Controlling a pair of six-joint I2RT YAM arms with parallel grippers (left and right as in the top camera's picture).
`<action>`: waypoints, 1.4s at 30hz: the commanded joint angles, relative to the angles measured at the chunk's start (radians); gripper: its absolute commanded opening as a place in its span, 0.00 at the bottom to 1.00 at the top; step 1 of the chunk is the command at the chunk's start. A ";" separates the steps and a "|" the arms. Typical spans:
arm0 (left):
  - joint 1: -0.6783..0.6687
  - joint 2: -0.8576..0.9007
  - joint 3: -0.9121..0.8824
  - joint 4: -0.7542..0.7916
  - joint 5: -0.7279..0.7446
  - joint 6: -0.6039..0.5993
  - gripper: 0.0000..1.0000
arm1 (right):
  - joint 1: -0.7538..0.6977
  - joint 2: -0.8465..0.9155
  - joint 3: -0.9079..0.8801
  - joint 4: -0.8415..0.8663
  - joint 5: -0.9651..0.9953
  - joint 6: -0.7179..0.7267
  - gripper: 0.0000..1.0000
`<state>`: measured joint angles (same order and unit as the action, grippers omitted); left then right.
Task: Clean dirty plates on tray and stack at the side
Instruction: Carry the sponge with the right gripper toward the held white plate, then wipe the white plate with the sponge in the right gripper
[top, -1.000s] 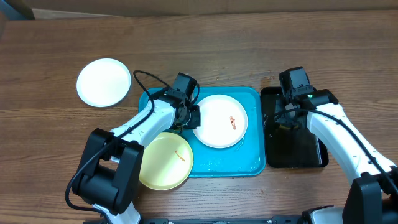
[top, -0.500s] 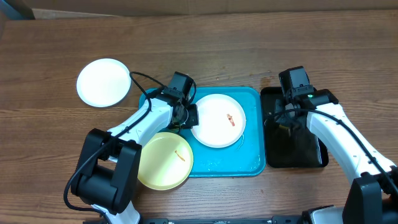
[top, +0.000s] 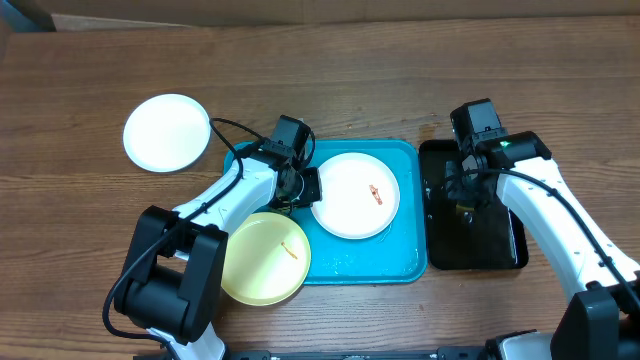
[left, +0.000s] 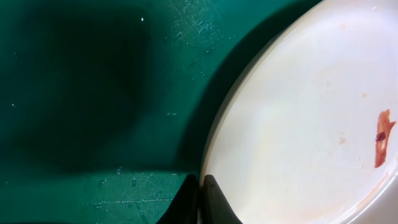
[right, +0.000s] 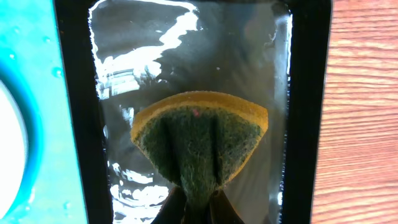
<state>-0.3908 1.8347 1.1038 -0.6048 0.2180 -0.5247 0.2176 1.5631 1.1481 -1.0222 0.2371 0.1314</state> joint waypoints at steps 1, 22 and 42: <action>0.004 0.006 -0.002 0.010 0.019 -0.003 0.04 | 0.005 -0.005 0.024 -0.008 0.042 0.035 0.04; 0.003 0.006 -0.002 0.014 0.020 -0.004 0.04 | 0.252 0.006 0.024 0.246 -0.112 0.007 0.04; 0.003 0.006 -0.002 0.010 0.019 -0.003 0.04 | 0.367 0.348 0.024 0.367 -0.005 0.006 0.04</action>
<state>-0.3908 1.8347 1.1038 -0.5953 0.2260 -0.5247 0.5835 1.8637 1.1484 -0.6647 0.2722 0.1303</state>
